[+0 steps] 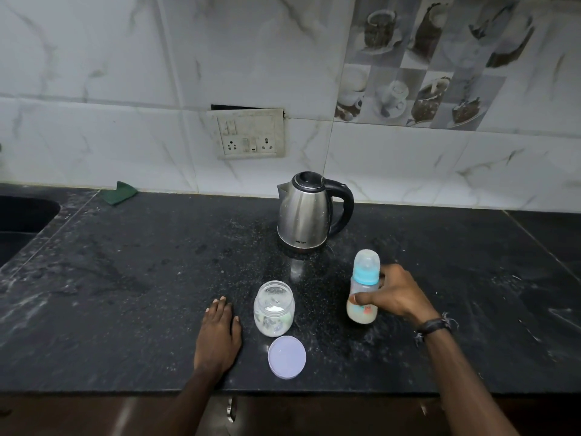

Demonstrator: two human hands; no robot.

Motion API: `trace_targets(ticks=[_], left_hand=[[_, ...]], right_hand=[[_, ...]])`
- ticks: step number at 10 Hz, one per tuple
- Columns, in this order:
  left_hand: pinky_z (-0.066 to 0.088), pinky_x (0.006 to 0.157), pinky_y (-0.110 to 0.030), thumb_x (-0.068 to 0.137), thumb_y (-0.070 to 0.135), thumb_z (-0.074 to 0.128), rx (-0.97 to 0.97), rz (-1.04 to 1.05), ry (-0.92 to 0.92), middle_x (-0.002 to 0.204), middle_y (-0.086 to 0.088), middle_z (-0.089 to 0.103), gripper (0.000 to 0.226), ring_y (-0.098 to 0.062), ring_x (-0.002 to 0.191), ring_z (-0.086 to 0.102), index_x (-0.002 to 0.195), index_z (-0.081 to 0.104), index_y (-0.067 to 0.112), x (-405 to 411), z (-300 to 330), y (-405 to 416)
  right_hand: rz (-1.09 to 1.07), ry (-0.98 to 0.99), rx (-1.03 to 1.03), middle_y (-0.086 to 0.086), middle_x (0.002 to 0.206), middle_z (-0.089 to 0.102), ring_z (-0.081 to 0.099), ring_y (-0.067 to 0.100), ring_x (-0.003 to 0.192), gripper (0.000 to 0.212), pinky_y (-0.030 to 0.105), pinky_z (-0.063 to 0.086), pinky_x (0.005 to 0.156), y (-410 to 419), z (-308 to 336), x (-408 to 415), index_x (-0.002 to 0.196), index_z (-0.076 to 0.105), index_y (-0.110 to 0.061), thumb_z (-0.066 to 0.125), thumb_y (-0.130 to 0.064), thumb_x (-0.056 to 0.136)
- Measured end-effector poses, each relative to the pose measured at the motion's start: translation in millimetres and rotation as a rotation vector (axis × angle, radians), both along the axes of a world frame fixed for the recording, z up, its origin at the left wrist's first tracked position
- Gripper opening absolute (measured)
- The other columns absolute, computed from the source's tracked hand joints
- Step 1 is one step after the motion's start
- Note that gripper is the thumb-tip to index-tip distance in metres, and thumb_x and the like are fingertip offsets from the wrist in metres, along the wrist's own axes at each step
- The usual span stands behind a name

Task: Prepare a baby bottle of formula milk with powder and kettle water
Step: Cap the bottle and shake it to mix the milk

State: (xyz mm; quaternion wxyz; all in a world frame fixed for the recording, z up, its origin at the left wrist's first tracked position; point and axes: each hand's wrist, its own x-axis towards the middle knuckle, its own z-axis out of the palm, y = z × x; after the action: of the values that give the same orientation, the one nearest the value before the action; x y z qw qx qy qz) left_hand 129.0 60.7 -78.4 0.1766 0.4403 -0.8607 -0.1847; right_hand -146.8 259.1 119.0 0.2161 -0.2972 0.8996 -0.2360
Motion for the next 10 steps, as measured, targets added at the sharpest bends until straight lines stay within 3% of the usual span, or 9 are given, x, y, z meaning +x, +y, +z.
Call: trace_targets(ticks=[1,3,4,5,6,7,8,9,10], left_hand=[[0.039,0.112,-0.05,0.094,0.037,0.029,-0.01,-0.001,0.004,0.138,-0.024,0.057,0.061,-0.039,0.131,0.052,0.124,0.065,-0.004,-0.4,1.0,0.6],[0.039,0.112,-0.05,0.094,0.037,0.03,-0.001,-0.002,0.008,0.138,-0.024,0.057,0.061,-0.039,0.13,0.052,0.123,0.065,-0.004,-0.3,0.4,0.1],[0.039,0.112,-0.05,0.094,0.036,0.03,0.004,0.0,0.008,0.137,-0.024,0.058,0.061,-0.04,0.13,0.053,0.122,0.065,-0.005,-0.4,1.1,1.1],[0.039,0.112,-0.049,0.094,0.037,0.029,-0.002,0.001,0.009,0.138,-0.024,0.057,0.062,-0.039,0.131,0.052,0.123,0.065,-0.004,-1.5,2.4,1.1],[0.038,0.113,-0.049,0.094,0.037,0.029,0.006,0.007,0.0,0.138,-0.024,0.057,0.062,-0.039,0.131,0.052,0.123,0.064,-0.005,-0.6,1.3,1.7],[0.037,0.113,-0.049,0.094,0.037,0.029,0.0,0.005,0.001,0.137,-0.024,0.058,0.062,-0.039,0.13,0.052,0.123,0.065,-0.005,-0.7,3.2,1.7],[0.038,0.112,-0.049,0.094,0.036,0.029,0.01,0.002,-0.005,0.136,-0.025,0.058,0.062,-0.04,0.129,0.053,0.122,0.065,-0.005,-1.5,3.8,2.1],[0.039,0.112,-0.05,0.094,0.036,0.03,0.011,0.005,0.003,0.136,-0.025,0.058,0.061,-0.04,0.129,0.053,0.122,0.065,-0.005,-0.3,3.3,1.1],[0.038,0.113,-0.05,0.094,0.036,0.029,0.014,0.002,-0.004,0.137,-0.025,0.058,0.062,-0.039,0.13,0.053,0.122,0.065,-0.005,-0.7,3.2,1.8]], right_hand=[[-0.016,-0.002,0.001,-0.003,0.09,0.074,0.071,0.016,0.083,0.076,0.043,0.059,0.08,1.9,-1.7,-2.5,0.093,0.072,-0.02,0.077,-0.062,0.029],[0.029,0.05,0.079,-0.002,0.096,0.072,0.068,0.018,0.086,0.061,0.039,0.057,0.079,1.0,-0.8,-2.5,0.096,0.068,-0.023,0.088,-0.049,0.045],[0.066,0.035,0.118,-0.003,0.089,0.072,0.069,0.017,0.082,0.055,0.037,0.057,0.076,2.0,-0.1,-1.1,0.09,0.069,-0.021,0.087,-0.048,0.045],[0.02,0.012,0.052,-0.003,0.089,0.073,0.07,0.016,0.083,0.052,0.039,0.058,0.079,0.8,-2.1,-1.4,0.091,0.071,-0.02,0.09,-0.045,0.049],[0.033,0.066,0.101,-0.005,0.087,0.072,0.069,0.016,0.08,0.056,0.036,0.057,0.073,1.8,-1.9,-0.5,0.088,0.069,-0.022,0.087,-0.052,0.045],[0.0,-0.004,0.03,-0.005,0.085,0.074,0.071,0.015,0.082,0.045,0.035,0.057,0.074,2.1,-4.3,0.5,0.088,0.072,-0.019,0.091,-0.04,0.053],[-0.045,0.109,0.088,-0.003,0.09,0.069,0.067,0.019,0.083,0.059,0.033,0.052,0.068,2.9,-2.0,0.5,0.093,0.067,-0.019,0.088,-0.052,0.049],[-0.03,0.04,0.046,-0.002,0.086,0.072,0.07,0.018,0.082,0.055,0.037,0.057,0.073,2.8,-4.5,-0.3,0.087,0.071,-0.018,0.088,-0.05,0.046],[-0.047,0.101,0.074,-0.001,0.09,0.071,0.068,0.021,0.082,0.06,0.037,0.056,0.072,3.1,-3.8,-1.7,0.09,0.068,-0.019,0.087,-0.055,0.046]])
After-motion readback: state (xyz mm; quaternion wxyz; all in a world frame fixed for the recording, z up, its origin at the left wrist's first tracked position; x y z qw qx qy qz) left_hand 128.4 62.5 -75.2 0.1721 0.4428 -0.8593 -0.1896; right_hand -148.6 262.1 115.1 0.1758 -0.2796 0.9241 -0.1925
